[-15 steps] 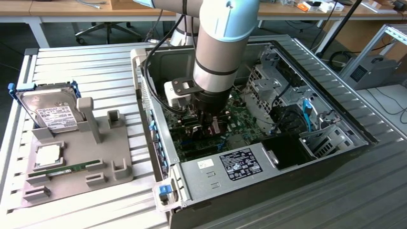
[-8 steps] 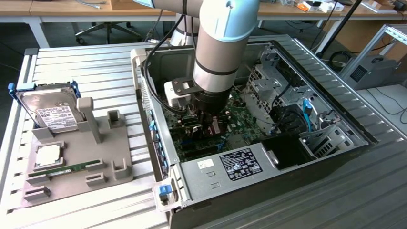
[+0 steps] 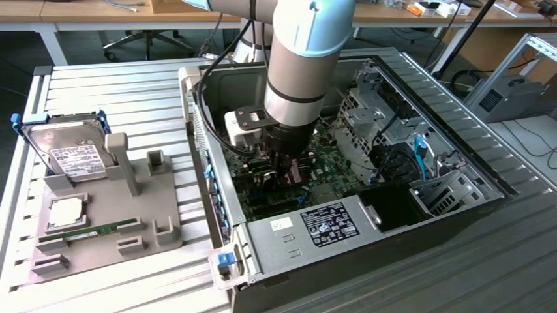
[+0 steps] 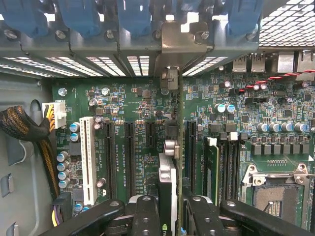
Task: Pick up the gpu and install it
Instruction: 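Insert the gpu into the slot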
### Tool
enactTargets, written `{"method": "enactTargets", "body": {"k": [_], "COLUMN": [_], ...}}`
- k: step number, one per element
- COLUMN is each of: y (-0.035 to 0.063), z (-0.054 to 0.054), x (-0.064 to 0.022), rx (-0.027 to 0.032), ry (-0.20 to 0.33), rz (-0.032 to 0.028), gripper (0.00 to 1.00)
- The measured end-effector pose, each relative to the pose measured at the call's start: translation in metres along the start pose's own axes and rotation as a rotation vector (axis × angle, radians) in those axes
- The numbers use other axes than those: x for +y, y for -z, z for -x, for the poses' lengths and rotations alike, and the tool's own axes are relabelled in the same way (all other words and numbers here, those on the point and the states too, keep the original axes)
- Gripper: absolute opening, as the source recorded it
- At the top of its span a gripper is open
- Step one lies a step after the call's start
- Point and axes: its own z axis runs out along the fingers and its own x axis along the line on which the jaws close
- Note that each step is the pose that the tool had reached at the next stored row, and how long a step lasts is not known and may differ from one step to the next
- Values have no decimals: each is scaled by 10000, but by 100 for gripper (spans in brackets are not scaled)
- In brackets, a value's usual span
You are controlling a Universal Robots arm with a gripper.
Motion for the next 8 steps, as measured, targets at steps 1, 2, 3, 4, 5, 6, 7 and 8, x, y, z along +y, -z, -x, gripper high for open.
{"method": "enactTargets", "body": {"k": [1, 2, 3, 4, 5, 6, 7, 8], "y": [0, 0, 0, 0, 0, 0, 0, 0], "z": [0, 0, 0, 0, 0, 0, 0, 0], "x": [0, 0, 0, 0, 0, 0, 0, 0], "rx": [0, 1, 0, 0, 0, 1, 0, 0], "ry": [0, 0, 0, 0, 0, 0, 0, 0], "rz": [0, 1, 0, 0, 0, 1, 1, 1], "gripper": [27, 27, 27, 27, 27, 27, 27, 27]}}
